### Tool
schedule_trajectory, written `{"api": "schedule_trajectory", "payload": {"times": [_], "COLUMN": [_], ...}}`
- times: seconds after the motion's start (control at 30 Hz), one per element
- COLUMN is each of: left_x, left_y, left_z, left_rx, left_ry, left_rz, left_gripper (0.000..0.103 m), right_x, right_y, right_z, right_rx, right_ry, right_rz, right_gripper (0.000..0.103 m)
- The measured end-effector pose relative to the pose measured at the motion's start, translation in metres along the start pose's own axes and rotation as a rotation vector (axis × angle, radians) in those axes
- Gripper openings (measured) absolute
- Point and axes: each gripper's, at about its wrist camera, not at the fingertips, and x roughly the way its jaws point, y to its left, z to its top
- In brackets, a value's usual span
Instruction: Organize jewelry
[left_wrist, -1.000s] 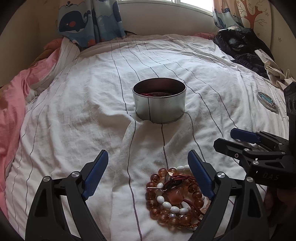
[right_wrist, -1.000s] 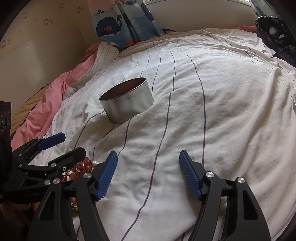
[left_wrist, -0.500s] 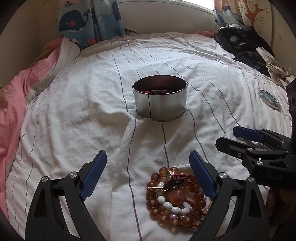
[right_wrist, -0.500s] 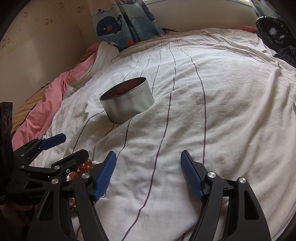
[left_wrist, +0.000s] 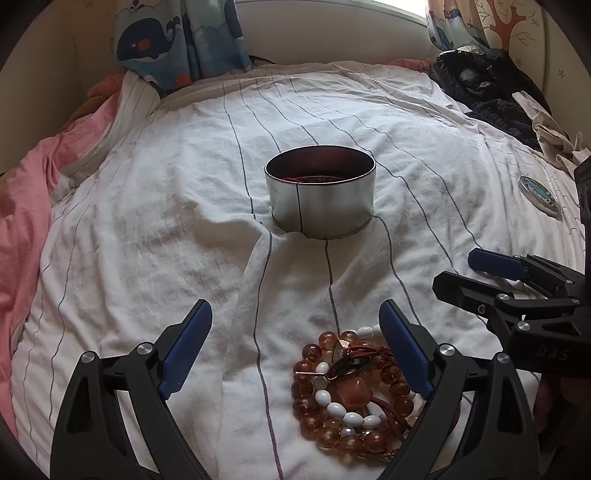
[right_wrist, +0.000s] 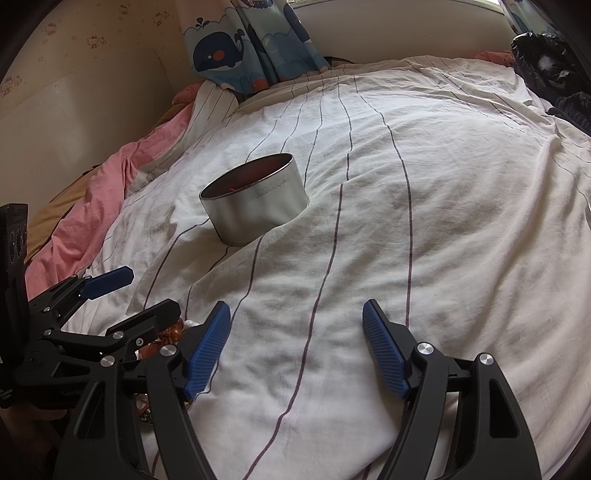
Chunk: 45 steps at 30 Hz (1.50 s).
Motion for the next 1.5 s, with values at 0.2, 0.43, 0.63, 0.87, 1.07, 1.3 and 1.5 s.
{"api": "schedule_trajectory", "payload": {"times": [0.2,0.43,0.63,0.87,1.07,1.3,1.5], "left_x": [0.0,0.001,0.002,0.006,0.016,0.002,-0.011], "left_y": [0.0,0.0,0.0,0.002,0.047,0.091,0.094], "left_z": [0.0,0.0,-0.001,-0.004,-0.008,-0.007,-0.003], "left_rx": [0.0,0.0,0.0,0.007,-0.168,-0.365,-0.365], "left_ry": [0.0,0.001,0.002,0.024,0.073,0.018,-0.026], "left_rz": [0.0,0.001,0.001,0.009,-0.002,-0.05,-0.056], "left_gripper": [0.088,0.089,0.089,0.089,0.09,0.09,0.091], "right_x": [0.0,0.0,0.0,0.0,-0.005,-0.008,-0.001], "right_y": [0.0,0.0,0.0,0.0,0.003,0.032,0.055], "right_z": [0.0,0.0,0.0,0.0,-0.003,-0.011,-0.021], "right_rx": [-0.001,0.0,0.0,-0.002,-0.01,-0.14,-0.245], "right_ry": [0.001,0.0,0.001,0.0,-0.008,0.05,0.121], "right_rz": [0.0,-0.001,-0.001,0.0,0.018,0.118,0.144], "right_gripper": [0.072,0.072,0.072,0.073,0.074,0.074,0.03]}}
